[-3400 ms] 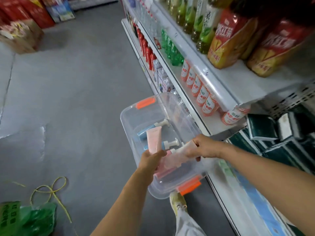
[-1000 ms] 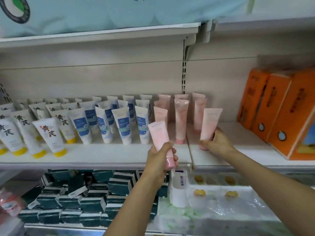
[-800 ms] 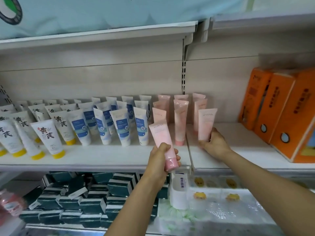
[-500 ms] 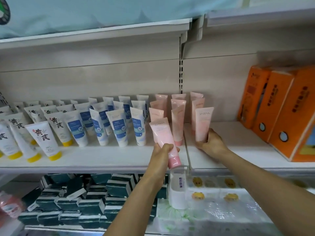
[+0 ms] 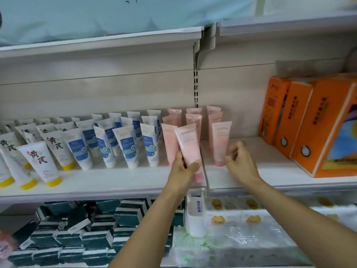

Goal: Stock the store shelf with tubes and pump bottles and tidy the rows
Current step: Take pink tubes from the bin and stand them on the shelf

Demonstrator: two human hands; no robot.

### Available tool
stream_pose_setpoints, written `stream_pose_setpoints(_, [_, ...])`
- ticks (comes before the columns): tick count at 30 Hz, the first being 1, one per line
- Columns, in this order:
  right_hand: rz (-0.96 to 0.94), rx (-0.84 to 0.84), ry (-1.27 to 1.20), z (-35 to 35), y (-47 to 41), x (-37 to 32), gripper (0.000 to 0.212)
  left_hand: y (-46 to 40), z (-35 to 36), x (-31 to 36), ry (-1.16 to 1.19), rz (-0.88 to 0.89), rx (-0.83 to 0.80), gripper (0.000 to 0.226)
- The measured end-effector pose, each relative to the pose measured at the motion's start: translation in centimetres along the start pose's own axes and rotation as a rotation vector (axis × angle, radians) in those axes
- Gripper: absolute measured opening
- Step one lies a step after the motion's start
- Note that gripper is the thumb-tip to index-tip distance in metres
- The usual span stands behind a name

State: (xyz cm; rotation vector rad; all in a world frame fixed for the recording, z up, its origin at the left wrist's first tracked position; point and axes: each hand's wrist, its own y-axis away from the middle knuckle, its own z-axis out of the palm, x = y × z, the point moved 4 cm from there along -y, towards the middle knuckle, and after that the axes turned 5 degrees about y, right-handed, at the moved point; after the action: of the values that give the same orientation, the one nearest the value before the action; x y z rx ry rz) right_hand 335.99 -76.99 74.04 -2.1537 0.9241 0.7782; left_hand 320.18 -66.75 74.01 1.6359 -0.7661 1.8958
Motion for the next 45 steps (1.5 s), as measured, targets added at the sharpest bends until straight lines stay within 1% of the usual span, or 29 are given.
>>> stream_pose_setpoints(1, [-0.056,-0.048,-0.067,0.2,0.4,-0.3,0.013,-0.2,0.0,-0.1,-0.003,0.011,0.000,0.043])
stream_pose_setpoints(4, [-0.123,-0.271,-0.171,1.3,1.9,-1.1,0.014,-0.6,-0.1,-0.3,-0.016,0.039,0.012,0.042])
stream_pose_setpoints(5, [-0.130,-0.340,-0.173,1.7,2.3,-1.4,0.019,-0.6,0.0,-0.3,-0.020,0.043,0.017,0.041])
stream_pose_setpoints(6, [-0.141,-0.394,-0.154,2.1,2.7,-1.8,0.028,-0.6,0.0,-0.3,-0.019,0.046,0.022,0.042])
stream_pose_setpoints(8, [-0.169,-0.442,-0.113,2.8,3.1,-2.4,0.042,-0.6,0.1,-0.4,-0.019,0.049,0.031,0.041])
stream_pose_setpoints(14, [-0.164,-0.385,-0.076,4.9,3.2,-2.6,0.045,-0.9,0.4,-0.7,-0.065,0.067,0.041,0.038])
stream_pose_setpoints(16, [-0.128,-0.374,-0.051,5.4,3.1,-2.4,0.042,-1.1,0.2,-0.8,-0.081,0.055,0.055,0.036])
stream_pose_setpoints(21, [-0.086,-0.367,-0.045,5.9,2.7,-2.5,0.042,-0.9,-0.2,-0.8,-0.090,0.008,0.041,0.048])
stream_pose_setpoints(25, [-0.073,-0.372,-0.038,5.8,2.4,-2.7,0.042,-0.5,-1.0,-0.7,-0.079,-0.031,0.072,0.048])
stream_pose_setpoints(28, [-0.052,-0.419,-0.009,5.5,2.4,-2.8,0.038,0.1,-2.1,-1.0,-0.028,-0.072,0.134,0.042])
stream_pose_setpoints(31, [-0.026,-0.408,0.030,5.1,2.5,-2.6,0.038,0.7,-3.0,-1.2,0.060,-0.098,0.190,0.032])
stream_pose_setpoints(33, [-0.018,-0.402,0.068,4.8,2.7,-2.7,0.039,1.1,-3.5,-1.2,0.112,-0.106,0.216,0.031])
stream_pose_setpoints(34, [-0.013,-0.403,0.096,4.7,2.9,-2.8,0.036,1.3,-3.6,-1.1,0.145,-0.112,0.227,0.029])
stream_pose_setpoints(37, [-0.012,-0.381,0.251,4.3,3.7,-3.2,0.024,2.1,-4.1,-1.1,0.257,-0.134,0.262,0.023])
stream_pose_setpoints(40, [-0.086,-0.281,0.454,3.3,4.6,-4.6,0.016,2.9,-4.7,-1.1,0.316,-0.167,0.283,0.023])
stream_pose_setpoints(42, [-0.108,-0.237,0.449,3.1,5.3,-5.7,0.015,3.5,-5.4,-1.1,0.347,-0.187,0.284,0.021])
stream_pose_setpoints(45, [-0.170,-0.265,0.328,4.3,6.8,-7.9,0.016,4.5,-6.8,-1.1,0.364,-0.202,0.281,0.016])
